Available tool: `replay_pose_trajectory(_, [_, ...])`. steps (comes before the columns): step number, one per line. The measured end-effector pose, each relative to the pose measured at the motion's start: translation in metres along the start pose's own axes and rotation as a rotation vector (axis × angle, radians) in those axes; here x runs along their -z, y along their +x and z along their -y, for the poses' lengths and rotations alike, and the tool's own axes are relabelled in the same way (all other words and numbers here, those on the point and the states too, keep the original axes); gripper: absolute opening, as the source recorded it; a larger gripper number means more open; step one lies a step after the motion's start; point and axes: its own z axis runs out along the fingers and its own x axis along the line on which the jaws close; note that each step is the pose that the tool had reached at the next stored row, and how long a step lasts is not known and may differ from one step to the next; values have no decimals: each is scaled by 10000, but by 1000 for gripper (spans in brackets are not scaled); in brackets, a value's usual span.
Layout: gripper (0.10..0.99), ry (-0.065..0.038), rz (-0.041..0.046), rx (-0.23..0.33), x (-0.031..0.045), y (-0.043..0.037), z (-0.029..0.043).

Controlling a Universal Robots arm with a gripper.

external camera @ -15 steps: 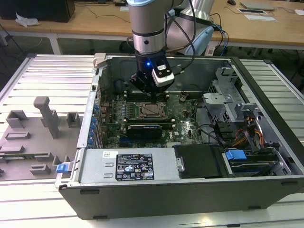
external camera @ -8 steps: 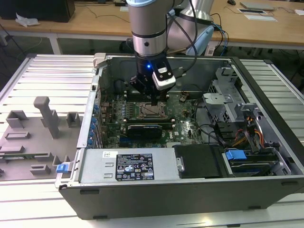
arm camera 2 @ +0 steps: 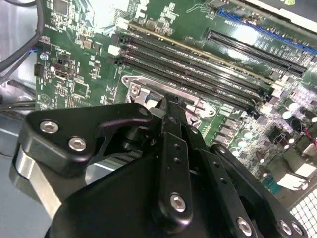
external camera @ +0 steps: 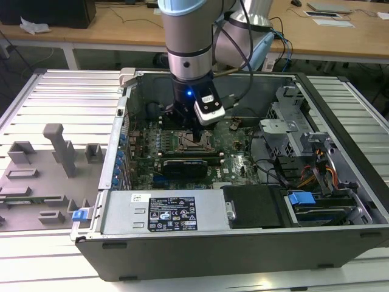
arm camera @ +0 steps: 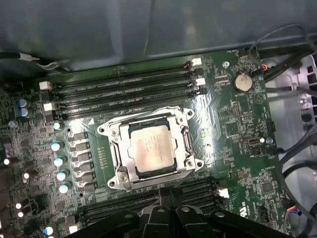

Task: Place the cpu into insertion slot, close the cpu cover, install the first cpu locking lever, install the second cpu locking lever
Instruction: 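Install the second cpu locking lever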

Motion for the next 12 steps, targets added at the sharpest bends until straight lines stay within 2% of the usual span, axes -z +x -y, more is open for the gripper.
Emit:
replay_pose_trajectory(3, [106, -12, -4, 67, -30, 16, 10])
replay_pose_trajectory(7, [106, -54, -17, 380, -74, 122, 33])
replay_pose_trajectory(9, [106, -71, -20, 443, -99, 148, 52])
replay_pose_trajectory(12, [106, -211, -48, 525, -135, 179, 89])
